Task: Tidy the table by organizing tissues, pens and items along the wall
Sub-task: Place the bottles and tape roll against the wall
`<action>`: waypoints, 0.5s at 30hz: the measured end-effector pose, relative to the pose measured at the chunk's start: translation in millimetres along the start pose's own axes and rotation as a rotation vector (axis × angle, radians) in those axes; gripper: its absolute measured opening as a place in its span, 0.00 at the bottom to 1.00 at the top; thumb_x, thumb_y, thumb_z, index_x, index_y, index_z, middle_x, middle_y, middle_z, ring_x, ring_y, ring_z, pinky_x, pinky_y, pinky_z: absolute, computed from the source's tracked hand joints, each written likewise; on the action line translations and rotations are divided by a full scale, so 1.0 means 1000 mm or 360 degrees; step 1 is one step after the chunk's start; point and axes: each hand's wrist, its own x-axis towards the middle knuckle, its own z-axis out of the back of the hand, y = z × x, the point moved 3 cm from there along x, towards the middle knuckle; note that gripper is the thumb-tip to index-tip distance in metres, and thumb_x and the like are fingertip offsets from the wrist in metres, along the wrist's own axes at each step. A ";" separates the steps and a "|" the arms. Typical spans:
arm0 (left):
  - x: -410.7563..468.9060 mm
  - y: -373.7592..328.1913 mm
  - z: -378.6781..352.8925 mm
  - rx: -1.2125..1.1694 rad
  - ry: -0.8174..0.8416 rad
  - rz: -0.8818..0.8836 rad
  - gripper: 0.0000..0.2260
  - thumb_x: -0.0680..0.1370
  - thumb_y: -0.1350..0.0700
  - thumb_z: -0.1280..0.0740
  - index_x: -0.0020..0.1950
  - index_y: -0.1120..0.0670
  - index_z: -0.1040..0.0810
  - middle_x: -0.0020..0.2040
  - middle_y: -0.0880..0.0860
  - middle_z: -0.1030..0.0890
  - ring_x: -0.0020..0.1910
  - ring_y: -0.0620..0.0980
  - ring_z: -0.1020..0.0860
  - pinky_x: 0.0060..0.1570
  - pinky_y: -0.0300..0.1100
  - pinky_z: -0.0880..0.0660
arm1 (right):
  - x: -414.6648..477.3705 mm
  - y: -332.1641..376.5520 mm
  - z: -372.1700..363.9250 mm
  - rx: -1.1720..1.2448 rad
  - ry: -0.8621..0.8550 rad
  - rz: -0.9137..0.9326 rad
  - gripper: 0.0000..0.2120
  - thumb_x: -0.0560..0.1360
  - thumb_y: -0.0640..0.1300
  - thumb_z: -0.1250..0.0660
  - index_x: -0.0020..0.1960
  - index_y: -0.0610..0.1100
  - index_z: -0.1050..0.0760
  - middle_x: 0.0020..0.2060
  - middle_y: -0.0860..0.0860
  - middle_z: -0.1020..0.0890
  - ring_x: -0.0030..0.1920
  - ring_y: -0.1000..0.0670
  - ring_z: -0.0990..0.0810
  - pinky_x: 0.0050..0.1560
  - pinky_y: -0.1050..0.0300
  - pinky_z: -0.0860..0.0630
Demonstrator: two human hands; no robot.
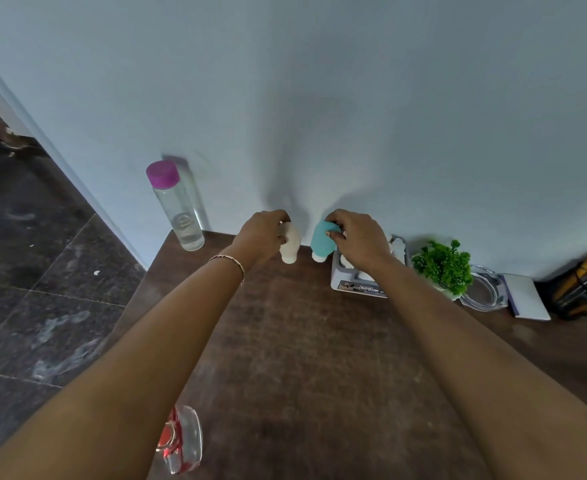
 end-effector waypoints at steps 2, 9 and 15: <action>0.009 -0.001 -0.007 0.0022 0.0003 -0.0044 0.15 0.75 0.61 0.33 0.62 0.55 0.26 0.56 0.57 0.21 0.55 0.57 0.24 0.47 0.42 0.31 | 0.002 -0.001 -0.007 -0.0051 0.0041 0.0018 0.12 0.77 0.43 0.34 0.60 0.44 0.25 0.55 0.45 0.18 0.53 0.44 0.21 0.52 0.51 0.26; 0.023 -0.003 -0.022 0.0044 0.0012 -0.0129 0.14 0.75 0.60 0.33 0.61 0.56 0.25 0.55 0.57 0.21 0.53 0.56 0.23 0.47 0.45 0.28 | 0.006 -0.007 -0.020 -0.0081 0.0063 0.0014 0.12 0.76 0.42 0.34 0.59 0.44 0.24 0.54 0.46 0.19 0.53 0.44 0.22 0.53 0.51 0.27; 0.025 0.001 -0.027 0.0052 0.0029 -0.0124 0.14 0.75 0.61 0.34 0.60 0.55 0.25 0.54 0.57 0.21 0.53 0.56 0.24 0.46 0.44 0.29 | 0.006 -0.006 -0.022 -0.0135 0.0072 0.0015 0.11 0.76 0.45 0.34 0.59 0.46 0.24 0.53 0.48 0.18 0.52 0.44 0.21 0.49 0.52 0.28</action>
